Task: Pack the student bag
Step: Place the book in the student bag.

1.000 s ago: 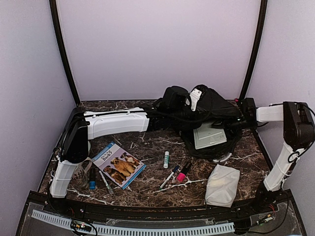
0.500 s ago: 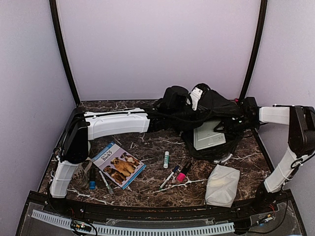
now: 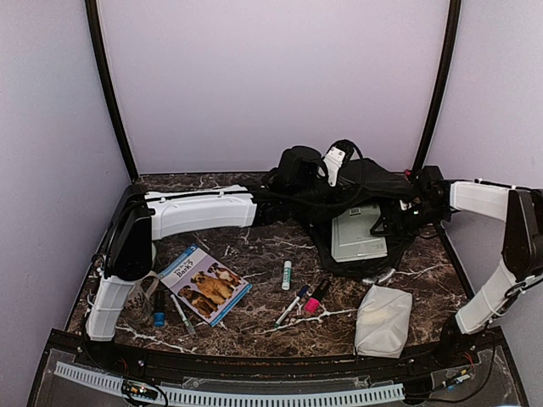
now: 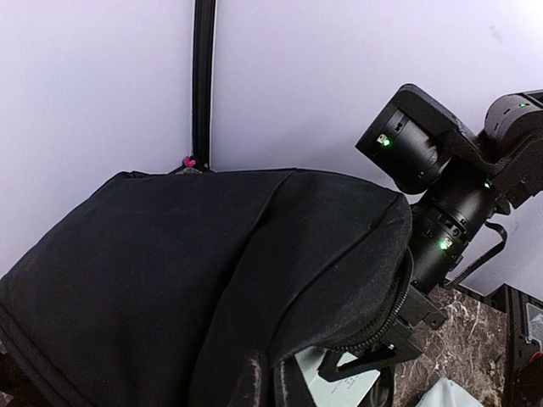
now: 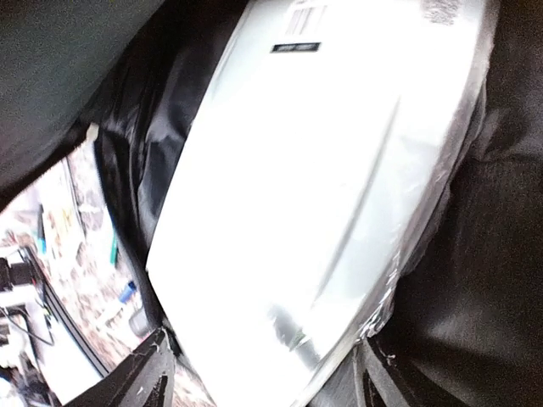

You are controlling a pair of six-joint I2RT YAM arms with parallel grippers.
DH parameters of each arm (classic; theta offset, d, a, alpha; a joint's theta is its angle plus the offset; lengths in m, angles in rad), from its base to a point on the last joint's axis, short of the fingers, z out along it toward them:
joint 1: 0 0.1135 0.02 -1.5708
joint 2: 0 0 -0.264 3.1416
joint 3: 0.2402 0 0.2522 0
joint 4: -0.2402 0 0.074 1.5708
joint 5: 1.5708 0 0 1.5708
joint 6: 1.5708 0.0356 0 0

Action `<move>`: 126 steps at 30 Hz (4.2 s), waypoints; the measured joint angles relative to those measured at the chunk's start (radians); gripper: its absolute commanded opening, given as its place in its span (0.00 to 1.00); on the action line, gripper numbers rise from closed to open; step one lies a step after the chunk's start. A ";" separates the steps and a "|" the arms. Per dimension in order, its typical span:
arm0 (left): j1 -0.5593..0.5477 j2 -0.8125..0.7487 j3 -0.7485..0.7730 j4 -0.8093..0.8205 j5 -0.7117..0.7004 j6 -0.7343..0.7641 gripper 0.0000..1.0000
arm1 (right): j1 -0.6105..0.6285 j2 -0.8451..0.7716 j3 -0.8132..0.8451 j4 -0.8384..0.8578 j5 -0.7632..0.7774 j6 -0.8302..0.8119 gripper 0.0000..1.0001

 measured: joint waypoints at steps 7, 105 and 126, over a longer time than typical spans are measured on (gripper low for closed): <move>0.003 0.000 -0.007 0.004 -0.020 0.000 0.00 | 0.068 -0.087 -0.001 -0.113 0.046 -0.139 0.69; 0.071 -0.028 -0.049 -0.101 0.130 -0.068 0.00 | 0.472 0.006 -0.069 0.402 0.790 -0.798 0.48; 0.104 -0.135 -0.274 -0.196 0.239 -0.071 0.49 | 0.481 -0.250 0.050 -0.196 0.266 -0.761 0.46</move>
